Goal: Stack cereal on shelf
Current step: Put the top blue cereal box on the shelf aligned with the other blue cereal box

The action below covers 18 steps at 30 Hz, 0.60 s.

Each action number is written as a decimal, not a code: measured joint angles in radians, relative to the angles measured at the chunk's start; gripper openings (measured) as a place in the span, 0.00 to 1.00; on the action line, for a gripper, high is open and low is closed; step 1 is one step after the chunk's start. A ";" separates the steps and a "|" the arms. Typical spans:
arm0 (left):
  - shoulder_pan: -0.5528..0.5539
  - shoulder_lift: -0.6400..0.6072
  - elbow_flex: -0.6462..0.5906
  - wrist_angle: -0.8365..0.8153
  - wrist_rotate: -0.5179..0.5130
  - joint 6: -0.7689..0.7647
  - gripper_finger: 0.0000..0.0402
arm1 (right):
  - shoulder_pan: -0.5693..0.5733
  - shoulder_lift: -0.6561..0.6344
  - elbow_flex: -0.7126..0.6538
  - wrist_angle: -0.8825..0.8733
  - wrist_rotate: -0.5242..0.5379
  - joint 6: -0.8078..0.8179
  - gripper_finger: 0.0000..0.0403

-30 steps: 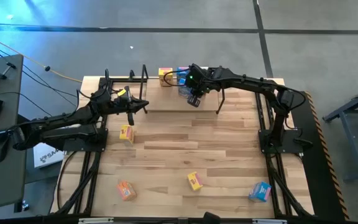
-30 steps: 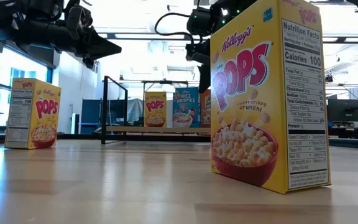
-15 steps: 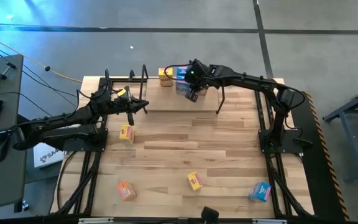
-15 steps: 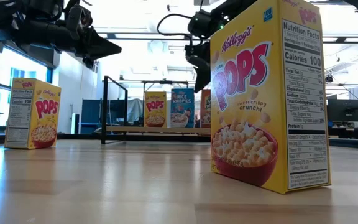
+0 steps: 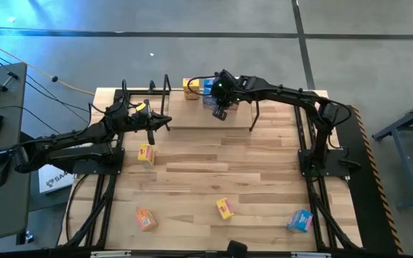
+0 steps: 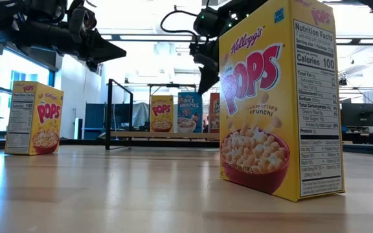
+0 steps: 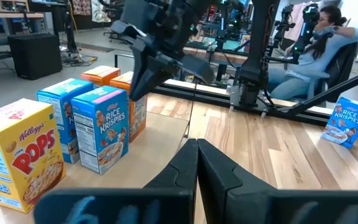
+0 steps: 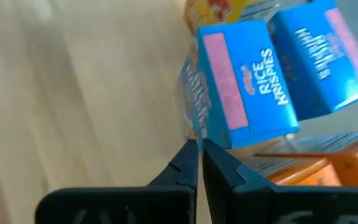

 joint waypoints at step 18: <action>0.000 0.000 0.000 -0.011 -0.008 0.002 0.00 | -0.009 0.005 0.000 0.043 0.009 -0.055 0.00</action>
